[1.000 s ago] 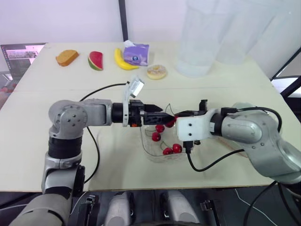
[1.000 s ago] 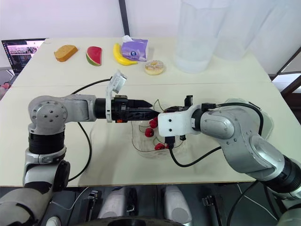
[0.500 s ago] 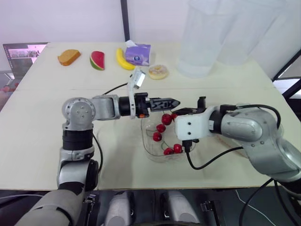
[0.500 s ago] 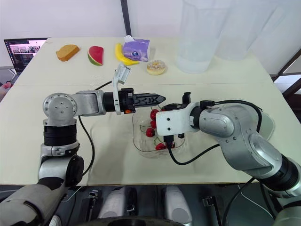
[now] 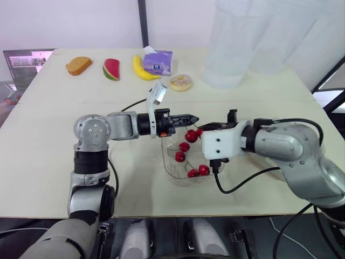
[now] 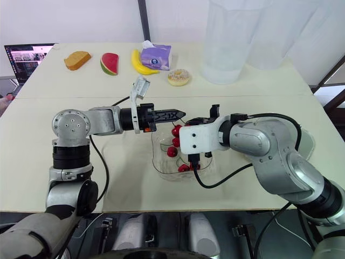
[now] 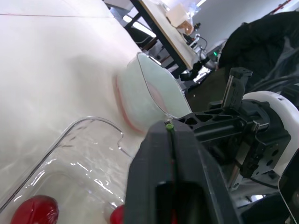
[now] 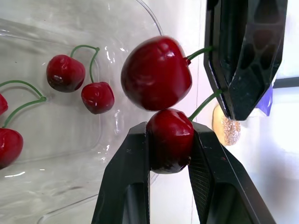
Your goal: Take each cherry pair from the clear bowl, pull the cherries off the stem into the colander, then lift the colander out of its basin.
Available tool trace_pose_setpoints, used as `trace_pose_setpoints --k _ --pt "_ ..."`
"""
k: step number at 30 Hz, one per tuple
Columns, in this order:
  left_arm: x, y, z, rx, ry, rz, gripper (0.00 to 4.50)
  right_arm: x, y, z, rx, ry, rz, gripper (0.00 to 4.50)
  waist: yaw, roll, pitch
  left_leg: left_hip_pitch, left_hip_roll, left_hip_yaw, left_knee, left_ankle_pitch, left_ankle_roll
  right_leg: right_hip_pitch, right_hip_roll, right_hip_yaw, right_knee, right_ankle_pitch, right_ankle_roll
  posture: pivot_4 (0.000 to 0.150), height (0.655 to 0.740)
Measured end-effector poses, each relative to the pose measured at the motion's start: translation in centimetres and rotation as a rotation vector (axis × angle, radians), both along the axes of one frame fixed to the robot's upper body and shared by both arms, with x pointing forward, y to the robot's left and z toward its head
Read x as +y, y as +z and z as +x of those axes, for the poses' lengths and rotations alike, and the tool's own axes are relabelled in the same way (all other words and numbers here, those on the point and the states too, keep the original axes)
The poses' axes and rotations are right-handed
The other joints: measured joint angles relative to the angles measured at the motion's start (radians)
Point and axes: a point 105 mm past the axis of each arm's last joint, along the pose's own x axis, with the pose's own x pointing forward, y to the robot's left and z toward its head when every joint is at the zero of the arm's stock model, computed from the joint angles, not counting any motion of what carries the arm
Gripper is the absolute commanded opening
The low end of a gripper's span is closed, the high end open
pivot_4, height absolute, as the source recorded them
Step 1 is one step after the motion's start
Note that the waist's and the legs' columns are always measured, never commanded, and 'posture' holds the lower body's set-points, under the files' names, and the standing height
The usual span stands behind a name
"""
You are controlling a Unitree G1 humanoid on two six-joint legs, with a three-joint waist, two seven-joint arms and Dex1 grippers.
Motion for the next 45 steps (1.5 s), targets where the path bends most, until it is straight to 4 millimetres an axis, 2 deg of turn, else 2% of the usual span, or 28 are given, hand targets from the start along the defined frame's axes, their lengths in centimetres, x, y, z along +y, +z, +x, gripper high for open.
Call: trace_pose_setpoints --k 9,11,14,19,24,29,35,45 --pt "0.0 0.0 0.0 0.000 0.001 0.000 0.05 0.1 -0.1 0.0 0.018 -0.009 0.016 0.66 0.000 0.000 0.000 0.000 0.000 0.000 0.000 0.000 0.000 0.000 0.000 0.000 0.000 0.000 0.000 0.150 0.7400" --pt "0.1 0.0 0.0 -0.002 0.003 -0.001 0.00 0.2 0.0 0.1 0.016 -0.012 0.027 1.69 0.000 0.000 0.000 0.000 0.000 0.000 0.000 0.000 0.000 0.000 0.000 0.000 0.000 0.000 0.000 0.150 0.7400" --pt "0.1 0.1 0.0 -0.008 0.000 -0.002 0.00 0.3 0.2 0.1 0.021 -0.023 0.060 2.96 0.000 0.000 0.000 0.000 0.000 0.000 0.000 0.000 0.000 0.000 0.000 0.000 0.000 0.000 0.000 0.150 0.7400" --pt "0.4 -0.1 -0.2 -0.052 -0.023 0.049 0.00 -0.1 0.6 -0.3 0.186 -0.089 0.214 2.96 0.000 0.000 0.000 0.000 0.000 0.000 0.000 0.000 0.000 0.000 0.000 0.000 0.000 0.000 0.000 0.150 0.7400" --pt "1.3 1.2 -0.9 -0.344 -0.123 0.174 0.00 -1.2 2.3 -1.5 0.421 -0.094 0.375 2.96 -0.003 0.000 0.000 0.001 0.000 0.000 -0.002 0.000 -0.001 0.001 0.000 0.000 -0.001 0.000 0.000 0.150 0.7400" --pt "2.2 2.5 -2.6 -0.592 -0.303 0.206 0.00 -1.4 2.1 -2.2 0.652 -0.066 0.468 2.96 -0.003 0.000 0.000 0.000 0.000 0.000 -0.002 0.000 0.000 0.001 0.000 0.000 -0.002 0.000 0.000 0.150 0.7400" --pt "2.1 2.9 -3.2 -0.653 -0.366 0.189 0.00 -0.8 3.2 -1.2 0.685 -0.054 0.554 2.96 -0.002 0.000 0.000 -0.001 0.000 0.000 -0.002 -0.004 0.008 0.000 0.001 0.000 -0.002 0.000 0.000 0.150 0.7400" --pt "1.5 3.0 -2.7 -0.654 -0.322 0.180 0.00 0.3 3.3 -1.5 0.729 -0.014 0.569 2.96 -0.003 0.000 0.000 -0.002 0.000 0.000 -0.001 -0.005 0.008 -0.001 0.000 0.000 -0.002 0.000 0.000 0.150 0.7400"
